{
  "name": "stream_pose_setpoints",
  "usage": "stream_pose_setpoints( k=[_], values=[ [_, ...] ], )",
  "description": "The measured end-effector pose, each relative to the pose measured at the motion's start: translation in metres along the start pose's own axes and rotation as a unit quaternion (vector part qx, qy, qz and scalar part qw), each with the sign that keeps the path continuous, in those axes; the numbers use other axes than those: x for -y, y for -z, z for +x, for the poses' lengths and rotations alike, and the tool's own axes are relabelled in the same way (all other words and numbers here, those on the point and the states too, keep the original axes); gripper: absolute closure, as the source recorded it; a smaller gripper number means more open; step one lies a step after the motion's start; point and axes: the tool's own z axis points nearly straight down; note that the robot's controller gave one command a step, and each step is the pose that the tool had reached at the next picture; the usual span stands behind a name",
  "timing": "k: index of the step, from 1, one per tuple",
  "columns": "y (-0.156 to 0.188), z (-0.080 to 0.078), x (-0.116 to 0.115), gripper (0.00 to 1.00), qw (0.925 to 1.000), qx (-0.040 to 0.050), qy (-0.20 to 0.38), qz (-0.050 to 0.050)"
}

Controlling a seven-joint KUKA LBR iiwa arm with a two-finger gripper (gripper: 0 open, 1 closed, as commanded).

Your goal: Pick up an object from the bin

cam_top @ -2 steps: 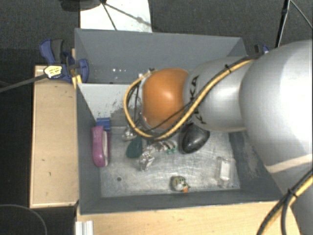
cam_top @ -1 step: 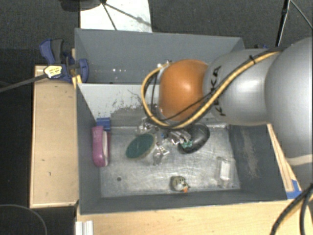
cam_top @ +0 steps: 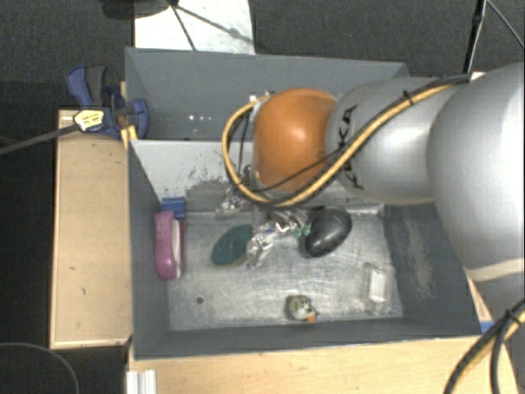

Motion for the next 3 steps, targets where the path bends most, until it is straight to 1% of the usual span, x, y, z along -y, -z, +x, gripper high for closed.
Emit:
stream_pose_setpoints(
  k=[1, 2, 3],
  values=[
    [-0.029, -0.0019, 0.0044, 0.0, 0.9997, -0.0011, -0.022, -0.001],
    [-0.028, -0.0027, 0.0042, 0.0, 0.9997, -0.0019, -0.024, -0.001],
    [-0.0259, -0.0048, 0.0042, 1.0, 0.9997, 0.0017, -0.026, -0.001]
  ],
)
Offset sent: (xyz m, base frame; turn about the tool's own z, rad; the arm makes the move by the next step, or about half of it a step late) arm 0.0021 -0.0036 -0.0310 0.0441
